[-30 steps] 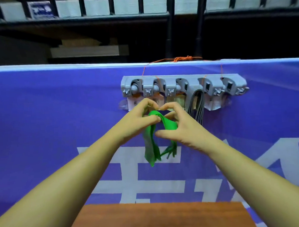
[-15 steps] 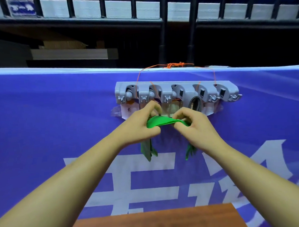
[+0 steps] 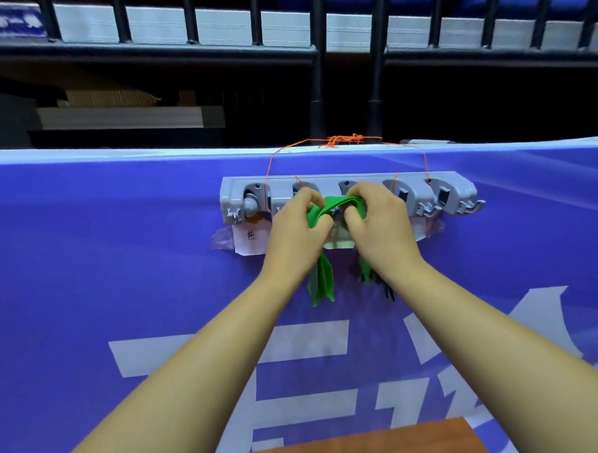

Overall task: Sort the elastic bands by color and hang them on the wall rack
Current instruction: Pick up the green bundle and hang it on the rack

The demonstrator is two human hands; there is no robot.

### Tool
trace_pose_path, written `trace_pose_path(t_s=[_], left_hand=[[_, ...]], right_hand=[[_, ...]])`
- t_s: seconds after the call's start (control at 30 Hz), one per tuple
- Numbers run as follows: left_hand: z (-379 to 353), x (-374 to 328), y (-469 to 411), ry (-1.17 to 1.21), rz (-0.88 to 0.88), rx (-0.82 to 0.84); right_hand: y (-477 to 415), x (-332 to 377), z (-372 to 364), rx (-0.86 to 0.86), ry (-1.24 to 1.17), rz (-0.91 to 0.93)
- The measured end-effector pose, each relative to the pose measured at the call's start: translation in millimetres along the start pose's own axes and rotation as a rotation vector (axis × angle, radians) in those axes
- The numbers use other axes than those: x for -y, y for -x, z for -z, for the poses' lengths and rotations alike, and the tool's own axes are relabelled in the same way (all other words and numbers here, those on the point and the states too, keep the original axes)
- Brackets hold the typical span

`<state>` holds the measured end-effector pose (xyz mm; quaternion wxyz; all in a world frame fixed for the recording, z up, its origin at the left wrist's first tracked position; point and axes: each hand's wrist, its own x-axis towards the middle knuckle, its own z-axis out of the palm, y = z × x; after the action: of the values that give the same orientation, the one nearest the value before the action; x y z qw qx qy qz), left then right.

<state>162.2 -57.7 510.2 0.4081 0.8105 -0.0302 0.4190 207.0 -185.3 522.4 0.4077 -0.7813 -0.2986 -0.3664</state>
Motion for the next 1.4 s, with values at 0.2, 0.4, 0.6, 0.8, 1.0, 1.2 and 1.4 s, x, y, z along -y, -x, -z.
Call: trace_pose_path(t_s=[0.2, 0.4, 0.6, 0.8, 1.0, 1.2, 1.4], left_hand=[[-9.7, 22.8, 4.1, -0.142, -0.168, 0.038], [-6.0, 27.6, 10.3, -0.034, -0.268, 0.044], [-12.1, 17.8, 8.9, -0.013, -0.285, -0.082], [-13.5, 19.2, 10.3, -0.034, -0.299, -0.033], [-8.5, 18.4, 13.0, 0.040, -0.255, -0.008], [-11.8, 13.3, 13.7, 0.041, -0.184, -0.050], [-13.1, 15.8, 13.2, 0.006, -0.217, -0.038]], right_hand=[[14.7, -14.9, -10.1, 0.050, 0.149, 0.052], [24.5, -15.2, -7.1, 0.034, -0.097, -0.004], [26.2, -14.8, -10.2, -0.075, -0.091, -0.004], [28.5, -12.5, -16.7, -0.039, -0.200, -0.108], [34.9, -13.9, -13.1, -0.003, -0.402, -0.117], [28.3, -11.4, -14.7, -0.045, -0.424, -0.125], [29.0, -11.6, -16.9, -0.029, -0.510, -0.218]])
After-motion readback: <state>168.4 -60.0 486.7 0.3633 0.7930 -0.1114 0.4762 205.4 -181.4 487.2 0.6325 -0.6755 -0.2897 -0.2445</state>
